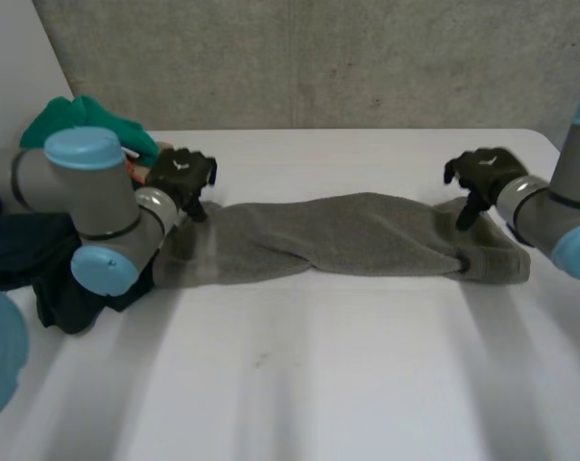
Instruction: Fold the laundry.
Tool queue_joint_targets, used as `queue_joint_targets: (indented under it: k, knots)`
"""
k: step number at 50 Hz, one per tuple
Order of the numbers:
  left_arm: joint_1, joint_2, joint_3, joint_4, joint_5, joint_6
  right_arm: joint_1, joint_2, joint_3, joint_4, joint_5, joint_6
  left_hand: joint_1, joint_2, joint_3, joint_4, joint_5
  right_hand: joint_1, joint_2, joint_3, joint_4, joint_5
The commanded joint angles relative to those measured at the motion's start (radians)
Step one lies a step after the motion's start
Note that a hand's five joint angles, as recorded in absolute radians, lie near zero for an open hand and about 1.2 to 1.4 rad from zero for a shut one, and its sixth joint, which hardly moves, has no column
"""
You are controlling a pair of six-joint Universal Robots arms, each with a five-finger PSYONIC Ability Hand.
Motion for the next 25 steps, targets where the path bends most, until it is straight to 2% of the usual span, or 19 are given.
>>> queue_joint_targets:
  k: [1, 7, 12, 25]
  knots:
    - [0.0, 0.124, -0.083, 0.032, 0.011, -0.027, -0.007, -0.155, 0.111, 0.002, 0.115, -0.018, -0.081, -0.112, -0.116, -0.109, -0.111, -0.036, -0.03, -0.035, -0.037, -0.018]
    - [0.005, 0.216, -0.183, 0.03, 0.002, -0.071, -0.036, -0.224, 0.235, 0.048, 0.121, -0.019, -0.21, -0.241, -0.245, -0.239, -0.24, -0.033, -0.027, -0.032, -0.034, -0.015]
    - [0.0, 0.273, -0.264, 0.036, 0.007, -0.113, -0.059, -0.219, 0.325, 0.043, 0.115, -0.033, -0.336, -0.368, -0.371, -0.365, -0.367, -0.024, -0.018, -0.023, -0.025, -0.006]
    - [-0.032, 0.309, -0.346, 0.058, 0.011, -0.124, -0.096, -0.091, 0.418, -0.185, 0.044, -0.075, -0.337, -0.368, -0.371, -0.365, -0.367, -0.006, -0.001, -0.006, -0.008, 0.012]
